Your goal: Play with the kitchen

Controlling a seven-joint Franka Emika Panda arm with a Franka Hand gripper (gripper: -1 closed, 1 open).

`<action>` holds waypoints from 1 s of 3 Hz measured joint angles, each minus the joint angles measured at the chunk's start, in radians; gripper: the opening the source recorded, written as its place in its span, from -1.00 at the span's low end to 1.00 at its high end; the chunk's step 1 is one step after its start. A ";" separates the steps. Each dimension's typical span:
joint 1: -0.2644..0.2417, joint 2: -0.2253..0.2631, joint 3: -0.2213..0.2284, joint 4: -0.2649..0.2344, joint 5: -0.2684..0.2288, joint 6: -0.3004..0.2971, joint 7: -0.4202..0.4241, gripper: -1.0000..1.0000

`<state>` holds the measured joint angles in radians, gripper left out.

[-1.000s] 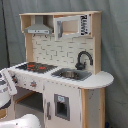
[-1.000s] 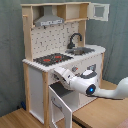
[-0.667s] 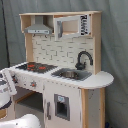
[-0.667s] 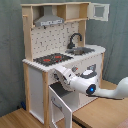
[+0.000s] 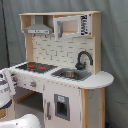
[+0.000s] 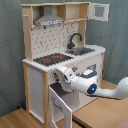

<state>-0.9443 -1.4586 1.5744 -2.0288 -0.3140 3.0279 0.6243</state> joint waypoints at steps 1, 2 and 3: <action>0.000 0.000 0.000 0.001 0.000 0.002 0.000 1.00; 0.057 -0.006 0.005 -0.010 -0.005 -0.070 0.040 1.00; 0.124 -0.011 0.005 -0.040 -0.005 -0.124 -0.006 1.00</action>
<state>-0.8200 -1.4695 1.5797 -2.0689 -0.3189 2.9041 0.6179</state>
